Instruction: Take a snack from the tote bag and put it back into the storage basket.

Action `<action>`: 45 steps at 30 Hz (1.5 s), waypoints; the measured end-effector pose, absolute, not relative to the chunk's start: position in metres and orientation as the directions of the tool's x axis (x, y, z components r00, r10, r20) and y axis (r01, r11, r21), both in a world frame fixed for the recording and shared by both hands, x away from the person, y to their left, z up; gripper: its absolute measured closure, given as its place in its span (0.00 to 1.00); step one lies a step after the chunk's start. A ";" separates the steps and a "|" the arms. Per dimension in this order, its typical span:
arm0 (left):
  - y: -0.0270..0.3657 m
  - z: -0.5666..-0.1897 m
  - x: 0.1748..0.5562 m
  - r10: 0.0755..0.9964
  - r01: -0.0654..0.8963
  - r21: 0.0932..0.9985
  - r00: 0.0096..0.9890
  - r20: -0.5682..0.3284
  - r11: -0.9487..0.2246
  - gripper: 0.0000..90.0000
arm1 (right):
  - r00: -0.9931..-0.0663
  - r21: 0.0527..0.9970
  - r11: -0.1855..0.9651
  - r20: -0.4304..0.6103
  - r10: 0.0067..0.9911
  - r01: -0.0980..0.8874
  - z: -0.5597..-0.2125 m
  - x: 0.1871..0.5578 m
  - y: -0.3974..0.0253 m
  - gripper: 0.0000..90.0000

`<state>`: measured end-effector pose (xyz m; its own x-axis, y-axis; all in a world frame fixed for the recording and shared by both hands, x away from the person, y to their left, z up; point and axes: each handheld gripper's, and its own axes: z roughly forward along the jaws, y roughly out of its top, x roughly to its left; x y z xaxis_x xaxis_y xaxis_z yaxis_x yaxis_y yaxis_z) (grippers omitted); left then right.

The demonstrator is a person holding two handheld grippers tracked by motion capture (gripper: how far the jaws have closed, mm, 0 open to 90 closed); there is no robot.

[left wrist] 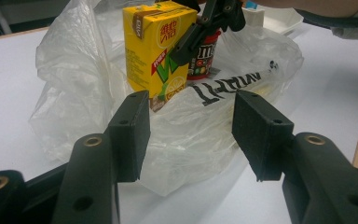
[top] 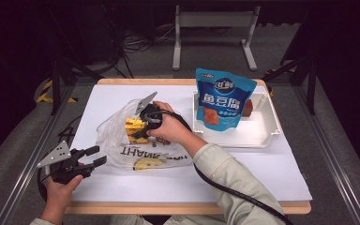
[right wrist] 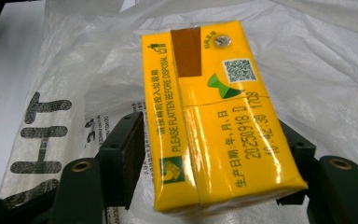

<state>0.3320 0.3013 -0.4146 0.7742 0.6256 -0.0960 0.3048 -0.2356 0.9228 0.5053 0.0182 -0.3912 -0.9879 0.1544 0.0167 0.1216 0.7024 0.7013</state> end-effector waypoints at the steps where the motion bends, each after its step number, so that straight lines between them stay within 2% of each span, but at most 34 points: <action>1: 0.301 -0.414 0.332 0.624 0.306 0.922 0.775 -0.096 -0.238 0.52 | -0.988 0.695 0.709 0.014 0.153 0.120 -0.391 0.506 0.019 0.45; 17: 0.303 -0.414 0.331 0.626 0.306 0.924 0.773 -0.101 -0.229 0.52 | -0.992 0.635 0.766 0.012 0.125 0.104 -0.390 0.510 0.029 0.52; 18: 0.303 -0.415 0.331 0.627 0.305 0.925 0.772 -0.101 -0.227 0.52 | -0.992 0.634 0.767 -0.004 0.123 0.093 -0.390 0.510 0.029 0.57; 21: 0.303 -0.414 0.331 0.628 0.306 0.924 0.772 -0.101 -0.228 0.52 | -0.994 0.631 0.771 -0.005 0.112 0.084 -0.389 0.510 0.028 0.61; 24: 0.303 -0.414 0.331 0.625 0.303 0.924 0.775 -0.096 -0.233 0.52 | -0.994 0.626 0.777 -0.035 0.103 0.059 -0.387 0.508 0.029 0.61; 33: 0.303 -0.414 0.331 0.626 0.304 0.924 0.774 -0.098 -0.232 0.52 | -0.993 0.640 0.766 -0.035 0.111 0.063 -0.383 0.506 0.027 0.62; 45: 0.301 -0.415 0.333 0.622 0.308 0.922 0.776 -0.100 -0.236 0.52 | -0.995 0.679 0.732 -0.035 0.094 0.045 -0.356 0.499 0.016 0.62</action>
